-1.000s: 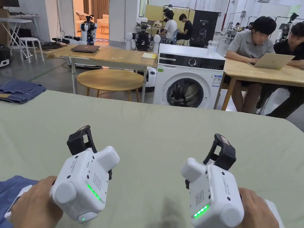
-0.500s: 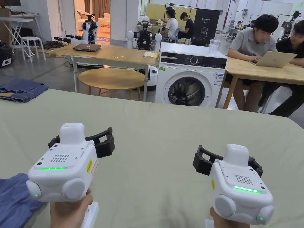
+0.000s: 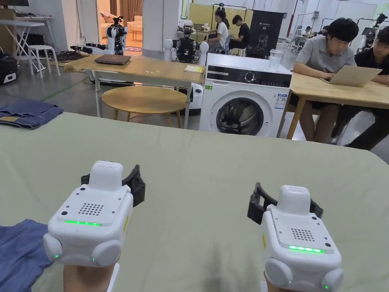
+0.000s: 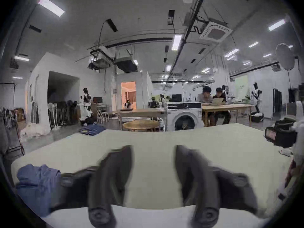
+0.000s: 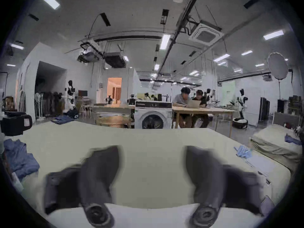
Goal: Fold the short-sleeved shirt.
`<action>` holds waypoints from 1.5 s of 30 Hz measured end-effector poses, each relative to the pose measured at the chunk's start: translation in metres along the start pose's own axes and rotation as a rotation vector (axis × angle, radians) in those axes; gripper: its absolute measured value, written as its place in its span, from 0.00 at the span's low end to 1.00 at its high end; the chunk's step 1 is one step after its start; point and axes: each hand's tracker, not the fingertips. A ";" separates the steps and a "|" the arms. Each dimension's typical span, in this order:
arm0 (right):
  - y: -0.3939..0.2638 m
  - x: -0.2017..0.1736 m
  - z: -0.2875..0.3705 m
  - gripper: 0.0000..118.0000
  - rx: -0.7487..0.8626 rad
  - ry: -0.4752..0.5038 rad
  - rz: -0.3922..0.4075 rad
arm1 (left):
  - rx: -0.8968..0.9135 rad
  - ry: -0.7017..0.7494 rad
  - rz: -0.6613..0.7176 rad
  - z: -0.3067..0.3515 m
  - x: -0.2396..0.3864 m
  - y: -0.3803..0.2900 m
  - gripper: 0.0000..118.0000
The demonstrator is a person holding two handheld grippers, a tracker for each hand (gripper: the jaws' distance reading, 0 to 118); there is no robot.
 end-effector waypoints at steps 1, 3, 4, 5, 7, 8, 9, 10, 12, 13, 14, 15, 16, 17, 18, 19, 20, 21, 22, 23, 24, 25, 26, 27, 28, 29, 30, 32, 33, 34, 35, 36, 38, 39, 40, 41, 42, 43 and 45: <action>0.002 -0.002 0.001 0.09 0.004 -0.006 0.012 | -0.016 0.008 0.006 -0.001 -0.001 -0.001 0.13; 0.004 -0.006 0.002 0.00 0.000 -0.014 0.024 | -0.026 0.018 0.006 -0.002 -0.002 -0.003 0.02; 0.005 -0.007 0.004 0.00 0.005 -0.016 0.015 | -0.020 0.018 0.007 0.001 -0.002 -0.004 0.00; 0.006 -0.009 0.005 0.00 0.003 -0.005 0.021 | -0.008 0.023 -0.002 0.003 -0.002 -0.005 0.00; 0.007 -0.012 0.006 0.00 0.007 0.007 0.037 | 0.022 0.021 -0.024 0.008 0.000 -0.005 0.00; 0.007 -0.014 0.007 0.00 0.008 0.001 0.042 | 0.025 0.006 -0.025 0.009 0.001 -0.004 0.00; 0.008 -0.016 0.008 0.00 0.005 -0.003 0.041 | 0.025 -0.003 -0.037 0.010 0.002 -0.002 0.00; 0.009 -0.017 0.008 0.00 0.001 -0.003 0.031 | 0.028 0.004 -0.049 0.012 0.004 -0.001 0.00; 0.009 -0.015 0.008 0.00 -0.007 -0.002 0.000 | 0.016 0.012 -0.073 0.012 0.004 0.002 0.00; 0.010 -0.017 0.008 0.00 -0.010 -0.004 -0.009 | 0.012 0.018 -0.073 0.013 0.003 0.003 0.00; 0.011 -0.019 0.008 0.00 -0.013 -0.002 -0.015 | 0.007 0.016 -0.069 0.015 0.000 0.004 0.00; 0.011 -0.020 0.008 0.00 -0.013 0.005 -0.022 | 0.000 0.023 -0.061 0.018 -0.004 0.005 0.00; 0.011 -0.023 0.007 0.00 -0.010 0.017 -0.026 | -0.004 0.036 -0.052 0.022 -0.009 0.005 0.00; 0.013 -0.027 0.007 0.00 -0.011 0.027 -0.028 | -0.005 0.048 -0.046 0.025 -0.015 0.006 0.00; 0.015 -0.033 0.007 0.00 -0.008 0.039 -0.027 | -0.009 0.062 -0.040 0.029 -0.023 0.008 0.00; 0.016 -0.039 0.007 0.00 -0.005 0.055 -0.029 | -0.016 0.084 -0.034 0.033 -0.032 0.009 0.00; 0.018 -0.045 0.007 0.00 0.000 0.076 -0.032 | -0.025 0.103 -0.034 0.038 -0.041 0.010 0.00; 0.020 -0.054 0.008 0.00 0.005 0.095 -0.031 | -0.029 0.124 -0.030 0.043 -0.052 0.011 0.00; 0.023 -0.065 0.008 0.00 0.008 0.119 -0.028 | -0.041 0.136 -0.025 0.044 -0.066 0.010 0.00; 0.024 -0.075 0.010 0.00 0.012 0.155 -0.021 | -0.056 0.160 -0.024 0.049 -0.078 0.010 0.00; 0.026 -0.087 0.011 0.00 0.016 0.186 -0.009 | -0.065 0.198 -0.025 0.055 -0.091 0.011 0.00; 0.027 -0.100 0.012 0.00 0.020 0.212 0.001 | -0.092 0.218 -0.023 0.061 -0.104 0.012 0.00; 0.028 -0.113 0.013 0.00 0.019 0.239 0.011 | -0.111 0.242 -0.017 0.063 -0.118 0.011 0.00; 0.030 -0.127 0.018 0.00 0.015 0.269 0.015 | -0.124 0.273 -0.012 0.068 -0.133 0.011 0.00; 0.031 -0.139 0.020 0.00 0.013 0.301 0.009 | -0.155 0.288 -0.011 0.074 -0.147 0.011 0.00; 0.032 -0.150 0.021 0.00 0.005 0.326 0.010 | -0.173 0.312 -0.015 0.080 -0.160 0.012 0.00; 0.032 -0.162 0.022 0.00 -0.002 0.340 0.010 | -0.183 0.339 -0.015 0.086 -0.170 0.012 0.00; 0.028 -0.182 0.023 0.00 -0.020 0.389 0.002 | -0.231 0.342 -0.002 0.098 -0.194 0.013 0.00; 0.026 -0.192 0.024 0.00 -0.035 0.409 -0.004 | -0.238 0.338 0.012 0.105 -0.206 0.011 0.00; 0.024 -0.200 0.025 0.00 -0.055 0.435 -0.003 | -0.296 0.346 0.019 0.107 -0.219 0.007 0.00; 0.020 -0.208 0.027 0.00 -0.071 0.458 -0.004 | -0.331 0.362 0.020 0.109 -0.228 0.004 0.00; 0.017 -0.214 0.029 0.00 -0.077 0.478 -0.004 | -0.370 0.363 0.028 0.111 -0.238 0.001 0.00; 0.011 -0.224 0.032 0.00 -0.082 0.500 0.020 | -0.444 0.341 0.067 0.115 -0.254 -0.003 0.00; 0.007 -0.229 0.035 0.00 -0.084 0.511 0.038 | -0.482 0.319 0.090 0.117 -0.263 -0.006 0.00; 0.004 -0.232 0.036 0.00 -0.095 0.528 0.050 | -0.532 0.286 0.102 0.118 -0.273 -0.008 0.00; 0.001 -0.232 0.036 0.00 -0.096 0.544 0.055 | -0.570 0.270 0.110 0.118 -0.282 -0.011 0.00; -0.002 -0.232 0.037 0.00 -0.097 0.548 0.063 | -0.610 0.263 0.117 0.118 -0.286 -0.013 0.00; -0.007 -0.234 0.040 0.00 -0.097 0.545 0.076 | -0.639 0.269 0.117 0.117 -0.291 -0.017 0.03; -0.012 -0.234 0.039 0.00 -0.098 0.550 0.109 | -0.698 0.296 0.098 0.112 -0.300 -0.025 0.10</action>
